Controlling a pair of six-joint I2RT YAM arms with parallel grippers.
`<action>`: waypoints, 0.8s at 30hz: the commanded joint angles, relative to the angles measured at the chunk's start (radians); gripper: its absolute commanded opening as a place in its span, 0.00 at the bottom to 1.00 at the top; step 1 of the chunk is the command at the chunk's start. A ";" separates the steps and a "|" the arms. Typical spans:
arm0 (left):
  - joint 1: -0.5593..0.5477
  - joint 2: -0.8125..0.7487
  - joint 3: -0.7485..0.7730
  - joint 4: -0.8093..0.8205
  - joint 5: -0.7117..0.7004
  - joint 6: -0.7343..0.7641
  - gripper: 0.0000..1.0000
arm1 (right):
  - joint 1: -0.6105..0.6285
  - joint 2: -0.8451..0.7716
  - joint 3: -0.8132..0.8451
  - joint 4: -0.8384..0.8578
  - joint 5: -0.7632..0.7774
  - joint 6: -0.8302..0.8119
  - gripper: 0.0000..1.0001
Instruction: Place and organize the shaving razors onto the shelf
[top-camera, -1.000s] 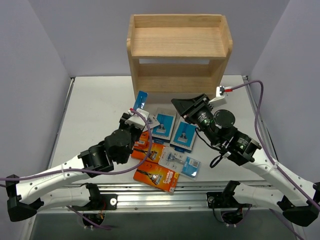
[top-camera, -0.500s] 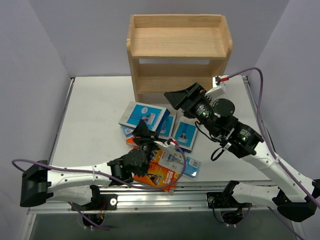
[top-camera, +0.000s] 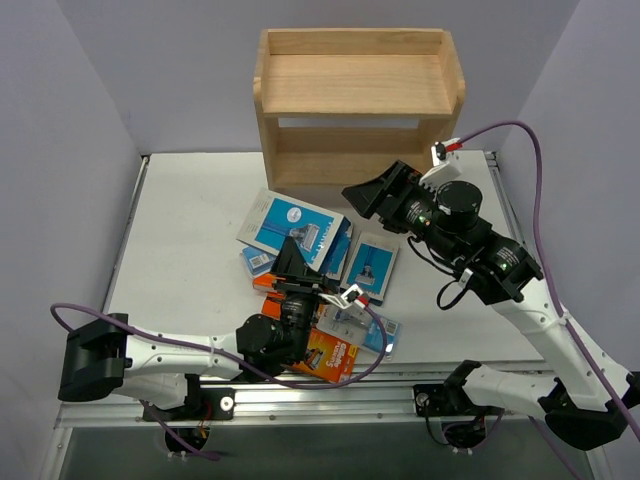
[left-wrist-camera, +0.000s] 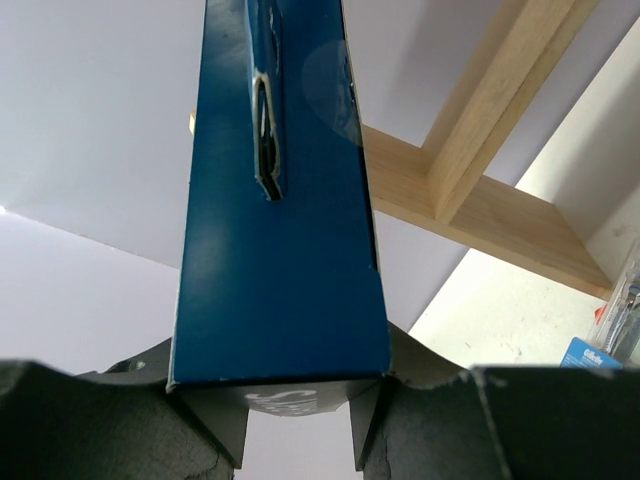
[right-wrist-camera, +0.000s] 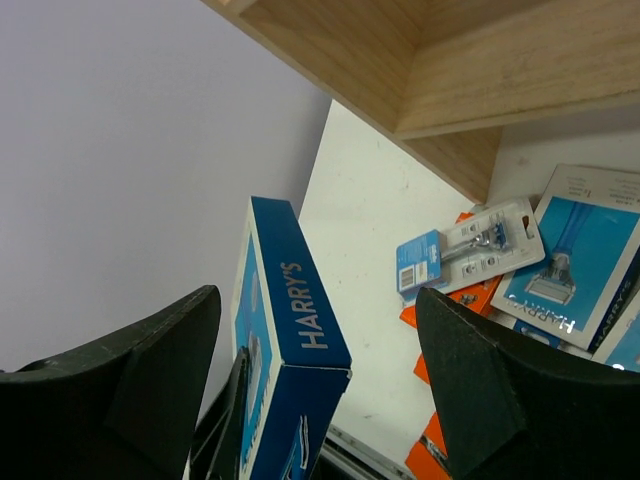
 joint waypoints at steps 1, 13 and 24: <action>-0.007 -0.002 0.022 0.128 0.001 0.050 0.02 | -0.013 -0.008 -0.034 0.023 -0.110 -0.028 0.74; -0.004 0.023 0.016 0.119 -0.002 0.038 0.02 | -0.011 -0.006 -0.121 0.133 -0.269 -0.034 0.66; 0.030 0.070 0.028 0.142 -0.004 0.024 0.02 | -0.002 -0.016 -0.181 0.184 -0.335 -0.028 0.51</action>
